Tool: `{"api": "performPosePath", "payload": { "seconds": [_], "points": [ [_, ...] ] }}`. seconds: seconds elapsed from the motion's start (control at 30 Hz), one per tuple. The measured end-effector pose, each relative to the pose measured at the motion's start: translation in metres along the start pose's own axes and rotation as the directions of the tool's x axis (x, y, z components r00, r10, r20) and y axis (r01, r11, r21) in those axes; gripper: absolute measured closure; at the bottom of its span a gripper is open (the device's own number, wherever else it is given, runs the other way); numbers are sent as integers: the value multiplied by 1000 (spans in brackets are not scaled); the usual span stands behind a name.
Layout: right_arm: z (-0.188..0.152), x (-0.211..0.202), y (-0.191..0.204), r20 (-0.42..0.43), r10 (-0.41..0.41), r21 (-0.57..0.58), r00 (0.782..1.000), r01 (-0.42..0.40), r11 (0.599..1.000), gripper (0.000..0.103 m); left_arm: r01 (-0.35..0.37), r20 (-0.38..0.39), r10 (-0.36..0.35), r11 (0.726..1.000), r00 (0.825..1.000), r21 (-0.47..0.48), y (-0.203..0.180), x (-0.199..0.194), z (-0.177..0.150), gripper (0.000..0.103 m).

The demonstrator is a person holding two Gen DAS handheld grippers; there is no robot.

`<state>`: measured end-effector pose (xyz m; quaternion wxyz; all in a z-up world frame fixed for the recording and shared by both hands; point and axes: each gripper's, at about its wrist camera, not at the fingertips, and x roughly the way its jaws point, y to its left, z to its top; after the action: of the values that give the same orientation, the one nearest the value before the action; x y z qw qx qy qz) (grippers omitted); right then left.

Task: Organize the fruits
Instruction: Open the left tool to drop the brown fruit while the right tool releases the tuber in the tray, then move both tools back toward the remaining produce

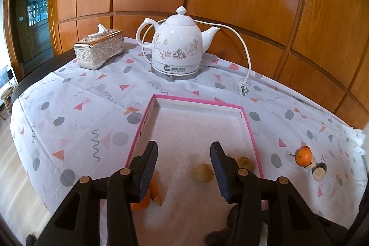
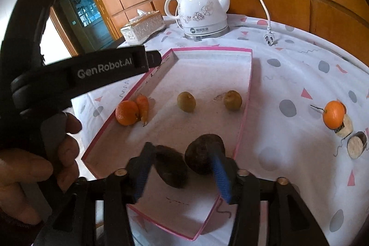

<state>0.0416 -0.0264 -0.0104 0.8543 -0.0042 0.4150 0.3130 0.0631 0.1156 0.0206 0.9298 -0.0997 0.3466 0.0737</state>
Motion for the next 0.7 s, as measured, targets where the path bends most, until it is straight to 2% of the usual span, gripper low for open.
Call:
{"api": "performPosePath", "payload": {
  "seconds": [0.13,0.3,0.43,0.53,0.7],
  "points": [
    [0,-10,0,31,-16,5,999,16,1000,44,0,3,0,1000,1000,5,-4,-5,-1,55],
    [-2,-34,-17,108,-111,59,988,105,993,44,21,12,-22,999,1000,34,-18,-11,-2,55],
    [-10,-51,-46,133,-246,134,960,229,964,44,69,-5,-69,995,998,75,-40,-13,-7,55],
    [-18,-56,-72,111,-331,182,937,309,934,44,118,-19,-117,986,993,118,-62,-14,-12,55],
    [-34,-66,-108,74,-415,287,907,379,880,45,178,-45,-172,963,984,203,-99,-18,-25,55]
  ]
}}
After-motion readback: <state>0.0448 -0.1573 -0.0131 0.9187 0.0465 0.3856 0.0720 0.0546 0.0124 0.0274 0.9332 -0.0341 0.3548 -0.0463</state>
